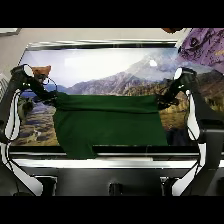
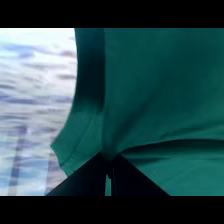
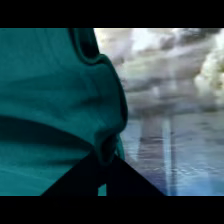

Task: Fold the clothes and pants, and hang the long-sleeved shirts on hangers.

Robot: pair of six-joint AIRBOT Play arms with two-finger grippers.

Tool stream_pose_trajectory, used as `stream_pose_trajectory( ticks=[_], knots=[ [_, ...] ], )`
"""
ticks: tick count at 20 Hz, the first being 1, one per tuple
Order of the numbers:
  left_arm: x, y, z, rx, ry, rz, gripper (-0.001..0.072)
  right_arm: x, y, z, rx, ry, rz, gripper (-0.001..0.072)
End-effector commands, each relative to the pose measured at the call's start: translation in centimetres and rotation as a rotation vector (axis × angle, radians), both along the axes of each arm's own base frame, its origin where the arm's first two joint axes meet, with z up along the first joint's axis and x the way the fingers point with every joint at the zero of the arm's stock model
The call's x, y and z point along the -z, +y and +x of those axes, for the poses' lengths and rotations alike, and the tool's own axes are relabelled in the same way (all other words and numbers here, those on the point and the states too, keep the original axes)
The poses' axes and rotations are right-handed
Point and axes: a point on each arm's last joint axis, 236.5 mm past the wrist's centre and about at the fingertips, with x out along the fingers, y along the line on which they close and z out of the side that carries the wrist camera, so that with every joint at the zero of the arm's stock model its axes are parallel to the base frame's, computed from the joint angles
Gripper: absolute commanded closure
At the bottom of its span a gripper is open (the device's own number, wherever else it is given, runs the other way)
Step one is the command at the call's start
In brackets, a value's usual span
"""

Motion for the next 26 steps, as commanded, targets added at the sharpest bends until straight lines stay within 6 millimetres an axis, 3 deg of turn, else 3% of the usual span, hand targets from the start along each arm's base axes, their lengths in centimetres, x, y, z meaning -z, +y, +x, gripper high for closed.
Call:
stream_pose_trajectory(
  ticks=[1, 2, 4, 5, 6, 9, 11, 13, 15, 17, 20, 23, 26],
  knots=[
    [0.8, -0.6, -1.3, 0.002, 0.055, -0.005, 0.0683, 0.6, -0.1, -0.6, -0.041, 0.027, -0.071, 0.0677],
    [0.9, -0.7, -1.3, 0.001, 0.055, -0.004, 0.0589, 0.6, 0.0, -0.7, -0.033, 0.033, -0.070, 0.0615],
    [0.5, -0.5, -0.6, -0.025, 0.029, 0.002, 0.0052, 0.3, 0.1, -1.2, -0.030, 0.052, -0.066, 0.0329],
    [-0.2, -0.3, -0.1, -0.035, 0.005, 0.005, 0.0014, -0.2, 0.2, -1.4, -0.030, 0.052, -0.056, 0.0213],
    [-1.3, 0.2, 0.3, -0.046, -0.025, 0.008, 0.0014, -1.1, 0.2, -1.2, -0.027, 0.033, -0.041, 0.0163],
    [-5.9, 3.0, -0.3, -0.111, -0.109, 0.020, 0.0016, -6.0, -0.9, -0.3, -0.004, -0.103, 0.050, 0.0163],
    [-7.4, 5.5, -3.1, -0.184, -0.122, 0.031, 0.0032, -9.0, -3.0, -0.5, 0.063, -0.196, 0.149, 0.0164],
    [-6.7, 6.7, -7.4, -0.274, -0.132, 0.012, 0.0032, -10.1, -5.2, -2.4, 0.162, -0.243, 0.261, 0.0164],
    [-4.8, 4.6, -12.1, -0.342, -0.161, -0.103, 0.0032, -9.4, -6.3, -5.3, 0.262, -0.240, 0.344, 0.0164],
    [-2.6, 0.9, -16.8, -0.395, -0.169, -0.243, 0.0032, -7.9, -6.5, -7.9, 0.333, -0.221, 0.373, 0.0166],
    [0.2, -3.9, -22.2, -0.424, -0.131, -0.380, 0.0032, -6.4, -5.4, -9.7, 0.357, -0.208, 0.387, 0.0173],
    [1.5, -7.4, -24.8, -0.424, -0.093, -0.495, 0.0032, -5.9, -4.9, -10.3, 0.364, -0.200, 0.399, 0.0174],
    [2.5, -8.5, -25.6, -0.416, -0.074, -0.501, 0.0033, -6.0, -4.7, -10.3, 0.365, -0.200, 0.407, 0.0175]
  ],
)
